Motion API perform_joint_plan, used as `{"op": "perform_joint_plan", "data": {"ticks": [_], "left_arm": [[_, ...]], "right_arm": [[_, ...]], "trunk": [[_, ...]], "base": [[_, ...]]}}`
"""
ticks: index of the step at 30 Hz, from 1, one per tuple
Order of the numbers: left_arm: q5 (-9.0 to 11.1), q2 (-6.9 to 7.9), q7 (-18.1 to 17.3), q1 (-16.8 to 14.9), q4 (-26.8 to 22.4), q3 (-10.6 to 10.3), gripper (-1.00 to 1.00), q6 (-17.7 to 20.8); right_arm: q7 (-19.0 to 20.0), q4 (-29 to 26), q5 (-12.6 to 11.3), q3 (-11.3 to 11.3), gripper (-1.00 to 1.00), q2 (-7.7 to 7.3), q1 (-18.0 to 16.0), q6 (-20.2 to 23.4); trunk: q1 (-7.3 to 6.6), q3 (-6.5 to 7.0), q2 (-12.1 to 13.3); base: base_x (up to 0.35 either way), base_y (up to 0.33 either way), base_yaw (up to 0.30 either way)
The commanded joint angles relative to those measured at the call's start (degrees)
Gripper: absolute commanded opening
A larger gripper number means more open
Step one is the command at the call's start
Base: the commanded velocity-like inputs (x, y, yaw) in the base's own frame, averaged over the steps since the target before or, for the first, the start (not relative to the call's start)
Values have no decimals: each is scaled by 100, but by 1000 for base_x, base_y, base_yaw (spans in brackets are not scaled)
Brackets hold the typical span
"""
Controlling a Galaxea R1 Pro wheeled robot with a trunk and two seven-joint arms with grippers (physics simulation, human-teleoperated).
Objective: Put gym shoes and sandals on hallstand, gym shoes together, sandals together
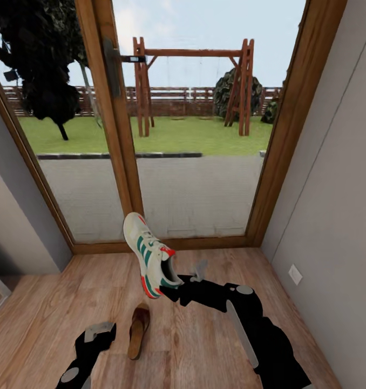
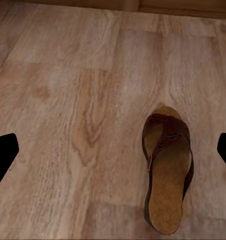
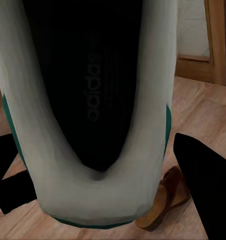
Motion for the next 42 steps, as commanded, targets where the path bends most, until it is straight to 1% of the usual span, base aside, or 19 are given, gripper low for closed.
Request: {"op": "perform_joint_plan", "data": {"ticks": [1,3,5,6,8,13,15,18,21,22,25,39,40,42], "left_arm": [[50,-12,78,-44,9,-14,100,-16],[44,-41,190,-113,15,-16,100,-13],[4,-109,296,-194,24,-22,100,-7],[-40,-165,339,-250,30,-24,100,-2],[-90,-215,368,-305,38,-23,100,3],[-340,-400,424,-420,79,-20,100,6],[-375,-431,427,-426,84,-16,100,-17],[-390,-440,427,-405,97,-13,100,-54],[-394,-447,428,-383,146,-9,100,-65],[-406,-451,430,-370,352,-15,100,-69],[-407,-442,428,-366,539,-34,100,-85],[-402,-445,392,-361,508,-39,100,-93],[-466,-444,370,-385,499,-58,100,-91],[-508,-448,362,-403,501,-117,100,-91]], "right_arm": [[-10,-8,-46,-4,-100,7,-3,58],[-10,-17,-47,-12,-100,15,-3,71],[-10,-30,-47,-23,-100,22,-3,81],[-10,-39,-47,-30,-100,25,-3,85],[-10,-67,-47,-36,-100,25,-3,88],[-10,-405,-47,-53,-100,14,-3,107],[-10,-445,-47,-56,-100,12,-3,109],[-10,-464,-47,-72,-100,2,-3,110],[-10,-470,-47,-144,-100,-3,-3,110],[-10,-473,-53,-263,-100,-5,-3,110],[-10,-471,-49,-311,-100,-6,-3,110],[-10,-473,-49,-330,-100,-6,-3,148],[-10,-473,-50,-348,-100,-7,-3,152],[-10,-473,-73,-433,-100,-6,-3,153]], "trunk": [[-1,-5,-2],[-1,-5,-2],[-1,-5,-2],[-1,-5,-2],[-1,-5,-2],[-1,-5,-2],[-1,-5,-2],[-1,-5,-2],[-1,-5,-2],[-1,-5,-2],[-1,-5,-2],[-1,-6,-2],[21,-29,-42],[65,-79,-122]], "base": [[0,0,0],[0,0,0],[0,0,0],[0,0,0],[0,0,0],[0,0,0],[0,0,0],[0,0,0],[0,0,0],[151,-97,0],[183,-124,0],[30,-20,0],[0,0,0],[0,0,0]]}}
